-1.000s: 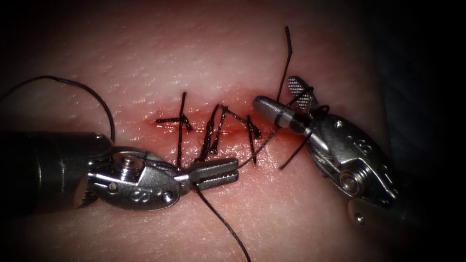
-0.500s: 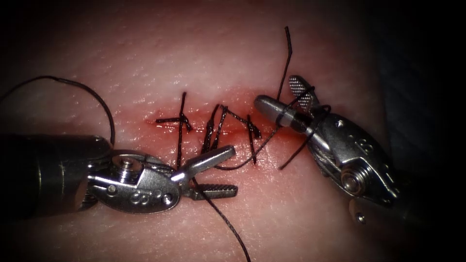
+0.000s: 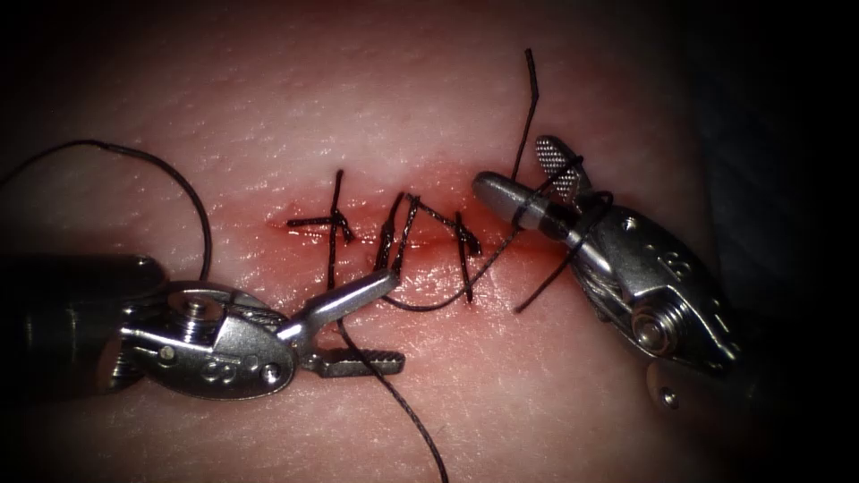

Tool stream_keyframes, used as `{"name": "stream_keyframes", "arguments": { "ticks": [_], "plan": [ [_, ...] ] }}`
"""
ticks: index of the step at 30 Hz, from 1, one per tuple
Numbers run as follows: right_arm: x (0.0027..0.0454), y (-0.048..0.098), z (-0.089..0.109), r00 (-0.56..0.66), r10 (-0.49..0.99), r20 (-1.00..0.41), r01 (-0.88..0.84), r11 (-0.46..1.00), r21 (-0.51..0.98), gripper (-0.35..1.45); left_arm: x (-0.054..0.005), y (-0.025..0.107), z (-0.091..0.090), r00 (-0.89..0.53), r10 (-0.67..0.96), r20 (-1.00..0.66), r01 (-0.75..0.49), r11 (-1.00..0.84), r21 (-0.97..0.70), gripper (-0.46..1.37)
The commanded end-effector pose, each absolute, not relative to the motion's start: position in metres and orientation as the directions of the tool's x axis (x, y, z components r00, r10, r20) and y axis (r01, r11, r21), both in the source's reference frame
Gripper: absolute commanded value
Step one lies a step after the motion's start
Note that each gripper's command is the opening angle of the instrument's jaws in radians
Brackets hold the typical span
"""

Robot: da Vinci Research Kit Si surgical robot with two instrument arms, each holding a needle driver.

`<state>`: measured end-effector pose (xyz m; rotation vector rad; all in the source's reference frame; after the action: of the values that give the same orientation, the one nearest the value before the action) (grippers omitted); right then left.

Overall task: Wound Closure
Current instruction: Grab the suture tail with the right gripper

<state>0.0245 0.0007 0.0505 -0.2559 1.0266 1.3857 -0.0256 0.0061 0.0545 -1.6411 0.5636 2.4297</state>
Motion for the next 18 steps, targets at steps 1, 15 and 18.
{"name": "stream_keyframes", "arguments": {
  "ticks": [1, 15, 18],
  "plan": [
    [0.0245, 0.0008, 0.0505, -0.147, 0.682, -0.717, -0.884, 0.235, 0.404, 1.15, -0.0256, 0.006, 0.0545, -0.387, -0.08, -0.918, -0.333, -0.917, 0.22, 0.42],
    [0.0245, 0.0007, 0.0505, -0.145, 0.684, -0.715, -0.884, 0.235, 0.404, 1.16, -0.0244, 0.0061, 0.0542, -0.397, -0.18, -0.9, -0.246, -0.924, 0.293, -0.35],
    [0.0245, 0.0007, 0.0504, -0.145, 0.684, -0.715, -0.884, 0.235, 0.404, 1.17, -0.0244, 0.0064, 0.0545, -0.401, -0.232, -0.886, -0.199, -0.922, 0.332, -0.35]
  ]
}}
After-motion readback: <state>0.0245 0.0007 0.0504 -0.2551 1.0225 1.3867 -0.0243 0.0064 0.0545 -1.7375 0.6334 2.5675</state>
